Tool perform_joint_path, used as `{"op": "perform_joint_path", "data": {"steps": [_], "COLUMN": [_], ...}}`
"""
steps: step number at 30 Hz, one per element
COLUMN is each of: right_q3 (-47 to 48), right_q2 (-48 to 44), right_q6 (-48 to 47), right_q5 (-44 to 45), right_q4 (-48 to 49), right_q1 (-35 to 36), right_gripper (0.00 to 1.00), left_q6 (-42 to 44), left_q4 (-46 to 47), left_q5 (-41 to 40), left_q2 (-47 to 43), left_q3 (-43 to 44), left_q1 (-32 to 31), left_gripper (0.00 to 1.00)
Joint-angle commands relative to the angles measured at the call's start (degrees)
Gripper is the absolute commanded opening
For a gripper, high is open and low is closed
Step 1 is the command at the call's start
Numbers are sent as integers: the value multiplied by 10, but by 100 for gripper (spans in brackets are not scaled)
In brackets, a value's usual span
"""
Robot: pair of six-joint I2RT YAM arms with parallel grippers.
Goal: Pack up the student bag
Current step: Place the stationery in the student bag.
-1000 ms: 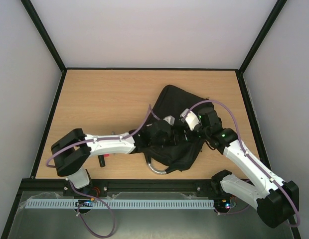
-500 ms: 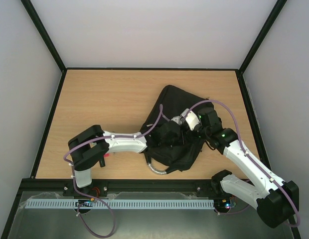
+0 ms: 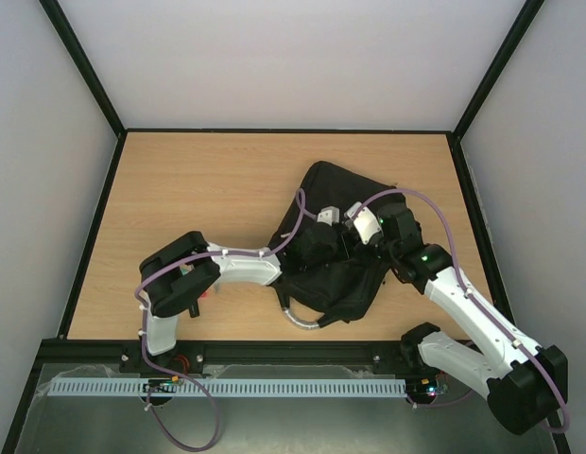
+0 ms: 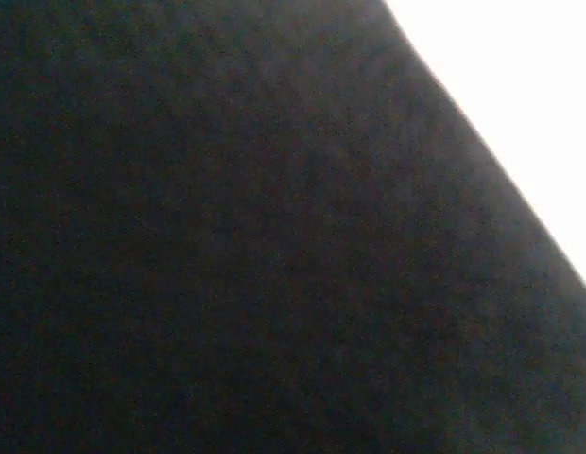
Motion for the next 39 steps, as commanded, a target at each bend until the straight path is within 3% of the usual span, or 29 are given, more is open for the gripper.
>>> {"op": "perform_joint_path", "data": {"steps": [1,4,12,20,24,27,32,35,39], "right_q3": [-6,-9,-12,-16,-18,-18,-18,-17,-14], "right_q2": [-12,-13,-6,-8,-2,2,2,0,-2], "right_q6": [7,7,9,10,11,10,11,15,20], "right_q5": [-33,-28,-14,-7,-5,-4,-6,-8,-17], "right_q4": [12,15,23,26,27,30,31,30,28], "right_q1": [5,4,2,0,0,-1,-1,-1,-3], "right_gripper": [1,1,1,1,1,1,1,1,1], "left_q6": [-31,-37,1,83,180,274,490,570,623], "left_q4": [142,130,7,-156,-254,-204,-94,-72,28], "left_q5": [-28,-9,-16,35,56,81,17,-5,-21], "left_q2": [10,-5,-109,-182,-212,-241,-231,-178,-139], "left_q3": [-6,-13,-41,-50,-40,-88,-155,-140,-154], "left_q1": [20,18,2,-15,-10,-18,-59,-71,-84], "left_gripper": [12,23,31,42,42,32,11,7,6]}}
